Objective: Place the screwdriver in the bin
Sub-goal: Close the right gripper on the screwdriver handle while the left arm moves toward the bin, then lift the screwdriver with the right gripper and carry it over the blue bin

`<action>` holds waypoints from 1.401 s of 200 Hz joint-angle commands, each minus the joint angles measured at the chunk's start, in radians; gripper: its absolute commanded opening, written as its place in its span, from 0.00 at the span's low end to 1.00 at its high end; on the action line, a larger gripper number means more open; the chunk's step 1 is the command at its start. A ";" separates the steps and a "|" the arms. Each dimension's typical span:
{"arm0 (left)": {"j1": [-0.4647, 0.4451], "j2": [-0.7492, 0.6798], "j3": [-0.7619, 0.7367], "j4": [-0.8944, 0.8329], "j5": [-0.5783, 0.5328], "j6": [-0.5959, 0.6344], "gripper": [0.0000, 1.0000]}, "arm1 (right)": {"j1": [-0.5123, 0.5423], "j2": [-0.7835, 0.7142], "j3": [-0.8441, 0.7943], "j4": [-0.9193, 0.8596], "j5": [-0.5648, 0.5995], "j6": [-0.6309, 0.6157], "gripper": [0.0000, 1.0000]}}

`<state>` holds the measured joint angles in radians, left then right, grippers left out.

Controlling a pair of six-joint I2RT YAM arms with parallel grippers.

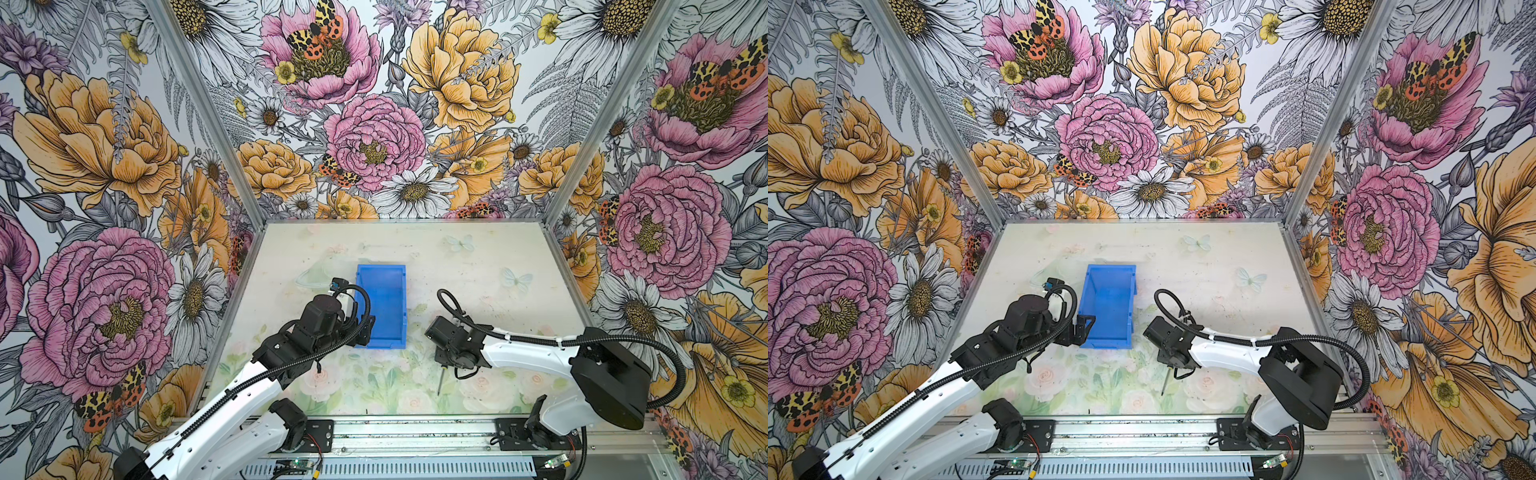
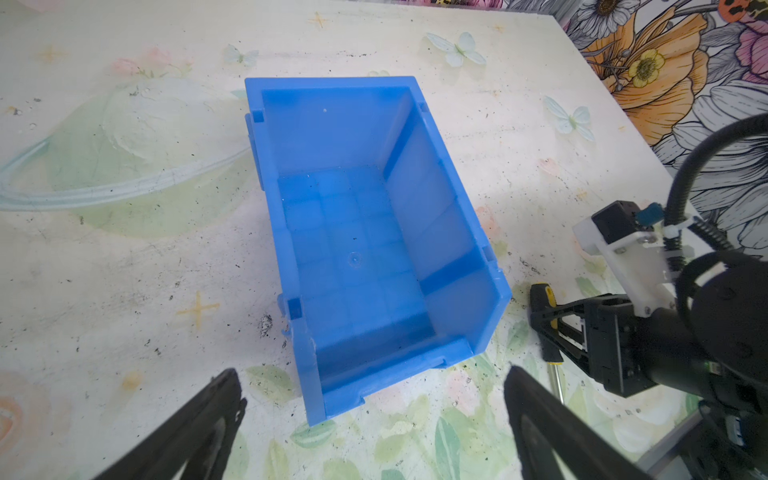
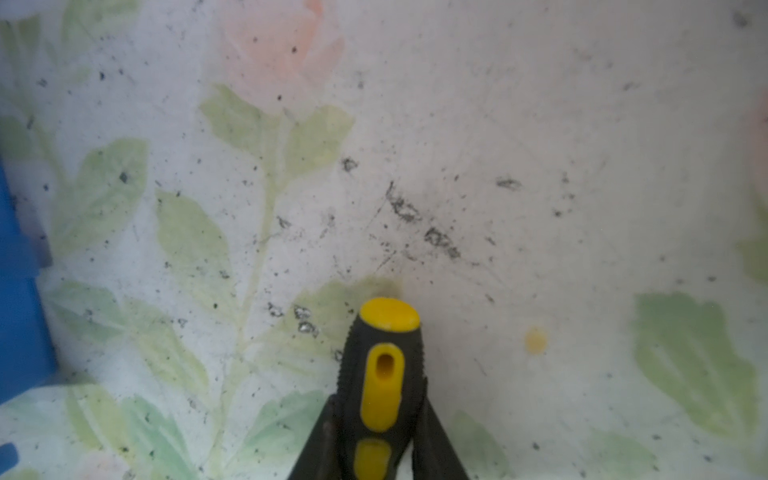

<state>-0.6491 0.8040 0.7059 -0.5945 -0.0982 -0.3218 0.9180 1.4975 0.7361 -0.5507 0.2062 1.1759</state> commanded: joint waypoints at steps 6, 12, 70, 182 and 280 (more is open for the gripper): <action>0.014 -0.019 -0.017 0.028 0.002 0.008 0.99 | 0.007 0.007 -0.007 -0.029 0.001 -0.034 0.07; 0.014 -0.020 -0.019 0.030 0.000 0.004 0.99 | 0.009 0.008 0.007 -0.030 0.003 -0.059 0.04; 0.023 -0.076 -0.035 0.033 -0.041 -0.029 0.99 | 0.025 -0.040 0.180 -0.029 0.067 -0.250 0.00; 0.163 -0.150 -0.055 0.022 -0.004 -0.103 0.99 | 0.022 0.110 0.660 -0.028 -0.046 -0.341 0.00; 0.186 -0.230 -0.060 -0.007 0.046 -0.124 0.99 | 0.013 0.429 0.919 -0.007 -0.111 -0.338 0.00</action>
<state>-0.4660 0.5873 0.6590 -0.5987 -0.0761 -0.4244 0.9367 1.8904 1.6142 -0.5846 0.0990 0.8360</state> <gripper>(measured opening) 0.986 0.191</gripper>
